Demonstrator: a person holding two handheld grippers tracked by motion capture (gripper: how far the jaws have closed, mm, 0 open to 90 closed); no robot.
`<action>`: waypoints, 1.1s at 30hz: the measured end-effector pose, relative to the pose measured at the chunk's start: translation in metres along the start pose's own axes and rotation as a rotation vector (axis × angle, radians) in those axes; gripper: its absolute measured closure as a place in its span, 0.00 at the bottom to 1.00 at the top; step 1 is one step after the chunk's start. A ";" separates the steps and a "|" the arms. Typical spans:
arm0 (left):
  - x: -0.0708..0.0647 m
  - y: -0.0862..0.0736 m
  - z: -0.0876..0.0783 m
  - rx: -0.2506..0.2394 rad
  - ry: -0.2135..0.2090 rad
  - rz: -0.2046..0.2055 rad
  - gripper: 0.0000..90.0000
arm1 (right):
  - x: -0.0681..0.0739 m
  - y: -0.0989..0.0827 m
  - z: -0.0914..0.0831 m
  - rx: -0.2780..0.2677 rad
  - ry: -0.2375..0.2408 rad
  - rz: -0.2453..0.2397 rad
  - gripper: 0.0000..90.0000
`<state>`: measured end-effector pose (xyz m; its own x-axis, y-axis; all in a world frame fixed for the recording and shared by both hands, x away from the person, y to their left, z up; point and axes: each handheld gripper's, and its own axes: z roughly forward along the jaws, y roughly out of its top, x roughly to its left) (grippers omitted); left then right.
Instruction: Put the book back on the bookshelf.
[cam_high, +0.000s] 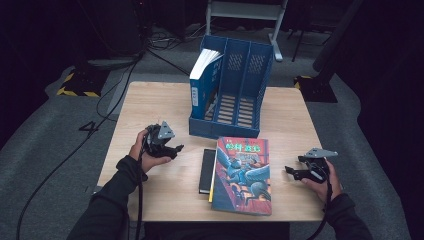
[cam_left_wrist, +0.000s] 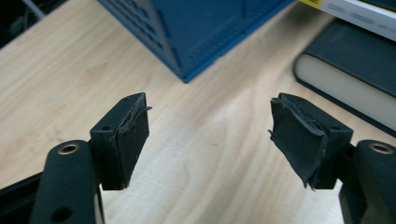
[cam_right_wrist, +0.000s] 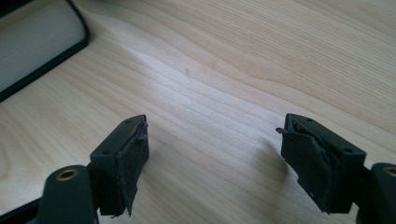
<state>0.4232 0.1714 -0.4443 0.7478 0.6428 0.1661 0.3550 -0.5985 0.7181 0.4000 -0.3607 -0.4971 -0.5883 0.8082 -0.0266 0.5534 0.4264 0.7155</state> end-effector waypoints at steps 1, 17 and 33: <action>-0.002 -0.002 0.000 0.008 -0.010 0.007 0.30 | 0.001 0.001 -0.001 0.001 0.003 -0.005 0.27; -0.045 -0.033 0.002 0.081 -0.135 0.095 0.27 | 0.044 0.008 -0.029 -0.027 0.212 -0.143 0.33; -0.067 -0.052 0.001 0.100 -0.228 0.106 0.25 | 0.075 0.015 -0.056 -0.037 0.334 -0.210 0.40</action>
<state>0.3551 0.1590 -0.4935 0.8867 0.4567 0.0722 0.3134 -0.7084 0.6325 0.3307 -0.3164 -0.4489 -0.8492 0.5259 0.0486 0.3823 0.5487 0.7434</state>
